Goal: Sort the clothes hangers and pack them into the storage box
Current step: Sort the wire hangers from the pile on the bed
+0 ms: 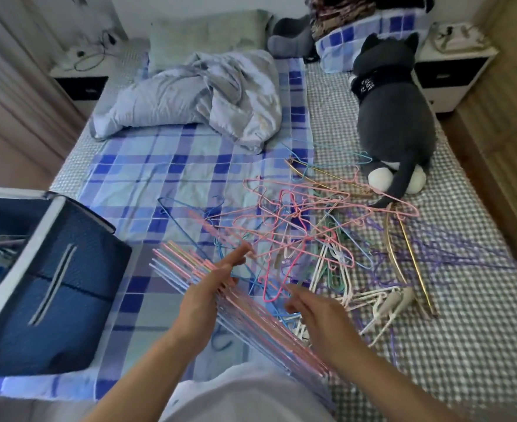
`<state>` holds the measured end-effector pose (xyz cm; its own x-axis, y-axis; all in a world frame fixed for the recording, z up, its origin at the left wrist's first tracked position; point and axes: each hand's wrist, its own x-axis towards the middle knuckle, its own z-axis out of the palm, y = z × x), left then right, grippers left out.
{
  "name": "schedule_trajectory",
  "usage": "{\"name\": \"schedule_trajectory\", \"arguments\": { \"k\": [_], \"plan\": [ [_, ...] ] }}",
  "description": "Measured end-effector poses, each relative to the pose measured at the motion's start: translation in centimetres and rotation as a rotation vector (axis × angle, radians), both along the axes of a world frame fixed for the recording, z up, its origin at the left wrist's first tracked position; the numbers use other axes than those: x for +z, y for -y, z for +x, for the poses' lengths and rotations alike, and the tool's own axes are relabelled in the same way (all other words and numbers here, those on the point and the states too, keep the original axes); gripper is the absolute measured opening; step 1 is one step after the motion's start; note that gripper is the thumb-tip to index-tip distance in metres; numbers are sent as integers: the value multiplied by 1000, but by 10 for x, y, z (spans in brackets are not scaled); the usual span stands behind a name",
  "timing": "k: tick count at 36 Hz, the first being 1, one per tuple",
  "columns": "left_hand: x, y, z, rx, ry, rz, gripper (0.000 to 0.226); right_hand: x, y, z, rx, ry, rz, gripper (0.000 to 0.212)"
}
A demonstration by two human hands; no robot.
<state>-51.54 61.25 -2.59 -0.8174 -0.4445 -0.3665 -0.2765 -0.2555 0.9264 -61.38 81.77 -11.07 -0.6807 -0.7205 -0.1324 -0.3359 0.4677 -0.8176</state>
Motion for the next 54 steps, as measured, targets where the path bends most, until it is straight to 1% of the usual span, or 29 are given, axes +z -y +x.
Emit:
{"name": "schedule_trajectory", "arguments": {
  "k": [2,3,6,9,11,13,14,15,16,18,19,20,21,22,23,26,28,30,33,35,37,38,41,44,46,48,50,52,54],
  "plan": [
    [0,-3,3,-27,-29,26,54,0,3,7,61,-101,32,69],
    [0,-4,4,-38,-49,30,50,-1,3,8,78,-145,29,73],
    [-6,-4,11,7,-55,15,47,-6,0,6,128,-271,41,70],
    [-7,-1,14,57,-38,5,57,-13,-3,7,198,-312,100,77],
    [-7,-2,15,54,-41,13,61,-15,-6,6,258,-406,122,78],
    [-7,-4,13,73,-50,39,51,-17,-5,7,299,-508,163,83],
    [-9,-5,13,116,-38,72,46,-16,-4,5,360,-481,200,81],
    [-9,-4,13,147,-32,93,43,-13,0,6,405,-455,212,74],
    [-10,-2,15,185,-16,97,41,-13,5,3,464,-377,242,64],
    [-17,1,19,280,41,55,35,-13,15,-9,599,-80,291,40],
    [-21,3,23,326,61,34,38,-17,20,-16,624,62,290,32],
    [-23,3,26,370,74,23,41,-20,27,-27,614,209,306,32],
    [-24,4,29,409,78,12,43,-26,33,-40,564,334,329,34],
    [-25,4,32,451,84,-1,45,-35,41,-57,466,425,356,37],
    [-26,5,34,485,80,-12,48,-49,49,-76,345,462,382,38],
    [-26,7,37,550,87,-6,55,-96,68,-142,41,403,439,31],
    [-25,7,39,575,97,6,57,-126,79,-181,-109,382,480,27],
    [-28,8,41,608,114,12,56,-152,90,-212,-202,383,535,24],
    [-32,10,46,652,137,4,55,-166,103,-229,-314,408,561,7],
    [-33,9,47,664,140,7,54,-186,107,-237,-357,453,550,9],
    [-35,10,50,674,146,14,55,-214,109,-245,-417,545,511,31],
    [-36,9,50,674,151,20,55,-227,110,-249,-453,564,498,34],
    [-41,12,53,700,162,35,53,-223,124,-240,-541,535,491,26],
    [-46,13,54,715,165,54,49,-232,136,-242,-557,598,463,30],
    [-49,14,56,710,167,57,46,-227,141,-241,-542,553,506,33],
    [-51,14,58,689,174,59,38,-211,141,-237,-548,512,522,32],
    [-52,14,59,677,179,60,39,-199,140,-235,-550,487,504,30],
    [-51,15,59,674,178,59,37,-192,141,-230,-554,557,437,25],
    [-48,15,58,672,180,52,38,-183,140,-218,-561,677,297,18]
  ]
}}
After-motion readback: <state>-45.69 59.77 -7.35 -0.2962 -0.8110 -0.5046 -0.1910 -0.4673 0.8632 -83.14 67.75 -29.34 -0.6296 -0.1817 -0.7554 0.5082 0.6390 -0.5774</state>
